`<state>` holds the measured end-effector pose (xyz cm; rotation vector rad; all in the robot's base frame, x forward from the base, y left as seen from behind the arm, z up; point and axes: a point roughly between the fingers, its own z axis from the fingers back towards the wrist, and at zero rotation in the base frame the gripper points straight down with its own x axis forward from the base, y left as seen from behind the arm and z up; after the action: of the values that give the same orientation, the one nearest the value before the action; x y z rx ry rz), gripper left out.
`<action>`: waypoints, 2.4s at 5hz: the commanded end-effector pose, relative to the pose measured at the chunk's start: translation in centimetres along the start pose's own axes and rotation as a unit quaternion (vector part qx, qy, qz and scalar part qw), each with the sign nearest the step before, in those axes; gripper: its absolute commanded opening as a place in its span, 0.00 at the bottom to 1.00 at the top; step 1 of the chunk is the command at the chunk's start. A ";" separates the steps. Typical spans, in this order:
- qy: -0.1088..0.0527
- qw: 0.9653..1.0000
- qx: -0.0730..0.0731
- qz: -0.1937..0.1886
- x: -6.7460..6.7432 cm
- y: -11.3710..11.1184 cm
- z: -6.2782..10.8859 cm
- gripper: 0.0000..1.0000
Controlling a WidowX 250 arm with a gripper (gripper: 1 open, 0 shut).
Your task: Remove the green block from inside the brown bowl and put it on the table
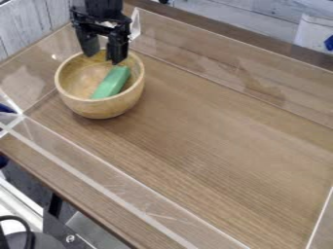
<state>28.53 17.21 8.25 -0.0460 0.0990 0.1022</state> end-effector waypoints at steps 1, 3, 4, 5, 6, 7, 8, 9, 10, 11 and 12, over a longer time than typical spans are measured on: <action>-0.043 0.999 0.012 -0.005 0.7 0.1 3.2 1.00; -0.040 0.999 0.009 -0.009 1.0 0.1 2.7 1.00; -0.038 0.999 0.009 -0.011 1.1 0.2 2.4 1.00; -0.036 0.999 0.008 -0.012 1.2 0.2 2.2 1.00; -0.035 0.999 0.007 -0.014 1.3 0.2 2.0 1.00; -0.036 0.999 0.004 -0.018 1.3 0.1 2.2 1.00; -0.035 0.999 0.002 -0.020 1.3 0.0 2.2 1.00; -0.036 0.999 0.000 -0.023 1.3 0.0 2.3 1.00; -0.037 0.999 -0.003 -0.026 1.4 -0.1 2.4 1.00; -0.034 0.999 -0.004 -0.025 1.4 0.0 2.0 1.00; -0.032 0.999 -0.004 -0.025 1.4 0.1 1.8 1.00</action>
<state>29.27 16.88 8.14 -0.0877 0.0895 0.0537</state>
